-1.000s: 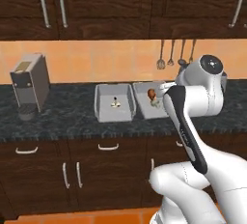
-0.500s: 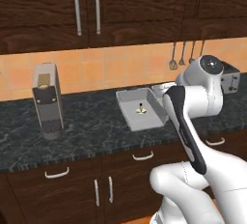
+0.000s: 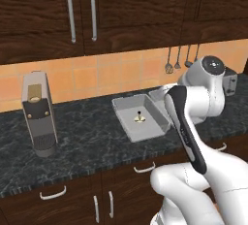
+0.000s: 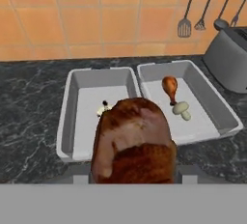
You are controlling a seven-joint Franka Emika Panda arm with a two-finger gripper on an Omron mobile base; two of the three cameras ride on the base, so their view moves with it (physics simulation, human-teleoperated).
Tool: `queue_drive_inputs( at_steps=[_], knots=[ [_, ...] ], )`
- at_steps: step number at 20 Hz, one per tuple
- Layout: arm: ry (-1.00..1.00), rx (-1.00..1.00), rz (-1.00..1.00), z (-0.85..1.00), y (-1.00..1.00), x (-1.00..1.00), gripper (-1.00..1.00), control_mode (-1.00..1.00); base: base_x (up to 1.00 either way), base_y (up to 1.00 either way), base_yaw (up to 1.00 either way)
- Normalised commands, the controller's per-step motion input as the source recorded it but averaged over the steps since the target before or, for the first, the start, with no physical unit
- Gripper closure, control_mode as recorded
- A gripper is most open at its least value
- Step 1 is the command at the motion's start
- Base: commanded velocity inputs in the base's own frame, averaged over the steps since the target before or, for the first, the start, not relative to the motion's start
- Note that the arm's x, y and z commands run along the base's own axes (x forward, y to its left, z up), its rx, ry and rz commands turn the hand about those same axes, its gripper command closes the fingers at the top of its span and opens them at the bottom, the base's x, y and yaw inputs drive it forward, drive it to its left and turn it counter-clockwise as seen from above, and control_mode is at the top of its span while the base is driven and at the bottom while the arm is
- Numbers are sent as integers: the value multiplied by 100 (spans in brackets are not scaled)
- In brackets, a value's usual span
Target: Place one mushroom and one chicken drumstick in each tupperware on the nearby counter, to pack two identical lunches.
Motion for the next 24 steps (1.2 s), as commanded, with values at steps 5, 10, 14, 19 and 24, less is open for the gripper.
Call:
queue_drive_inputs(
  at_steps=[5,10,14,19,24],
  knots=[
    [1,-1,-11,-98,2,16,100,-100,0,0,0],
    [3,0,0,-83,28,44,100,-100,0,0,0],
    [4,0,0,-39,20,53,100,-100,0,0,0],
    [15,0,0,-3,3,65,100,-100,0,0,0],
    [13,0,0,-6,7,60,100,-100,0,0,0]
  ],
)
